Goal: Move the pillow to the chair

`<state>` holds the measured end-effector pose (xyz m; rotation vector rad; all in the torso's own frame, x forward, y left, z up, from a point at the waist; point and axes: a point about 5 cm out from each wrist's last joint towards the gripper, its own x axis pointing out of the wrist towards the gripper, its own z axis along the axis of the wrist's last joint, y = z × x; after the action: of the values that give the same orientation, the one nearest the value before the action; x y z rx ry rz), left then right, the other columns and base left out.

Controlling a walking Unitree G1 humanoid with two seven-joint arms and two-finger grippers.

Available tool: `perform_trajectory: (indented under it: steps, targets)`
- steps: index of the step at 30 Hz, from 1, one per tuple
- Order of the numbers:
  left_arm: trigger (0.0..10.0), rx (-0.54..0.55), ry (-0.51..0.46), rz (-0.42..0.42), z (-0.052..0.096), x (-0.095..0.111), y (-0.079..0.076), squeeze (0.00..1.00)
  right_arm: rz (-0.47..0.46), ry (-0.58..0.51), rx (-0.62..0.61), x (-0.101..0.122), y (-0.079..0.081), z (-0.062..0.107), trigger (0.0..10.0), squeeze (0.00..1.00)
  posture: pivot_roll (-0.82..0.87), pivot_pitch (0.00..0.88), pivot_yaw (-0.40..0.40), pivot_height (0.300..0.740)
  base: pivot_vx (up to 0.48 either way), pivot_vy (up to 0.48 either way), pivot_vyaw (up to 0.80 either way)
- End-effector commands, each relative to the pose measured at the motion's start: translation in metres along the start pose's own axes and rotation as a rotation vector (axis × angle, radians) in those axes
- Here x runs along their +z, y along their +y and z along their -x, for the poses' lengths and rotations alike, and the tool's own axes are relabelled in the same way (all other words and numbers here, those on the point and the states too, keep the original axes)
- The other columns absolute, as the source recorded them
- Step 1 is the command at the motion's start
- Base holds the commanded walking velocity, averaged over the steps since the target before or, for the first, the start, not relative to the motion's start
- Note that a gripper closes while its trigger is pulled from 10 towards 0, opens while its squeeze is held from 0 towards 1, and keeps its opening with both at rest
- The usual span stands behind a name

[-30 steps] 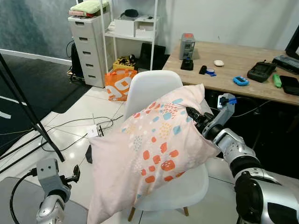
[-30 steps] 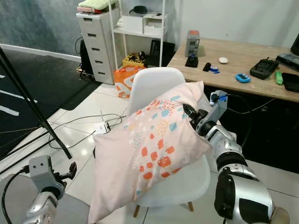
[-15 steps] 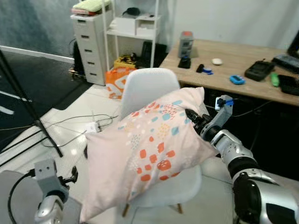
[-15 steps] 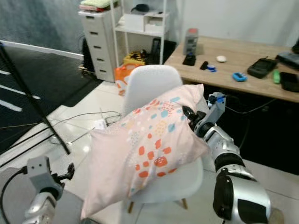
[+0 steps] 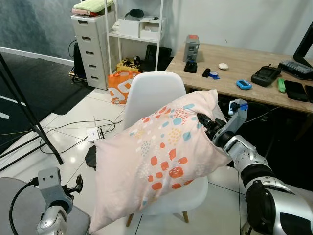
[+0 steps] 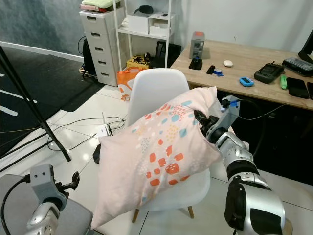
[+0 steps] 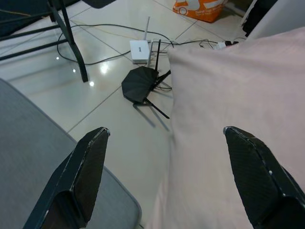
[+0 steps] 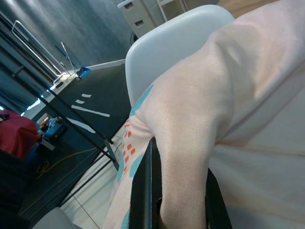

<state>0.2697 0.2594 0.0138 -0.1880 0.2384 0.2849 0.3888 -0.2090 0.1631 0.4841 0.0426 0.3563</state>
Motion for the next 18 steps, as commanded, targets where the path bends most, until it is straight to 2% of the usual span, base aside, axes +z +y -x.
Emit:
perform_trajectory:
  steps: [1, 18]
  targets:
    - [10.0, 0.002, 0.003, -0.016, 0.0007, -0.0003, 0.0023, 0.0, 0.008, -0.072, 0.017, 0.0146, 0.0056, -0.0047, 10.0, 0.0, -0.08, 0.089, -0.023, 0.731, 0.36, 0.0, 0.0]
    - [10.0, -0.01, 0.005, -0.01, 0.0008, -0.0009, 0.0007, 0.0, 0.027, -0.043, 0.011, 0.0094, 0.0063, -0.0053, 10.0, 0.0, -0.08, 0.076, -0.022, 0.731, 0.334, 0.0, 0.0]
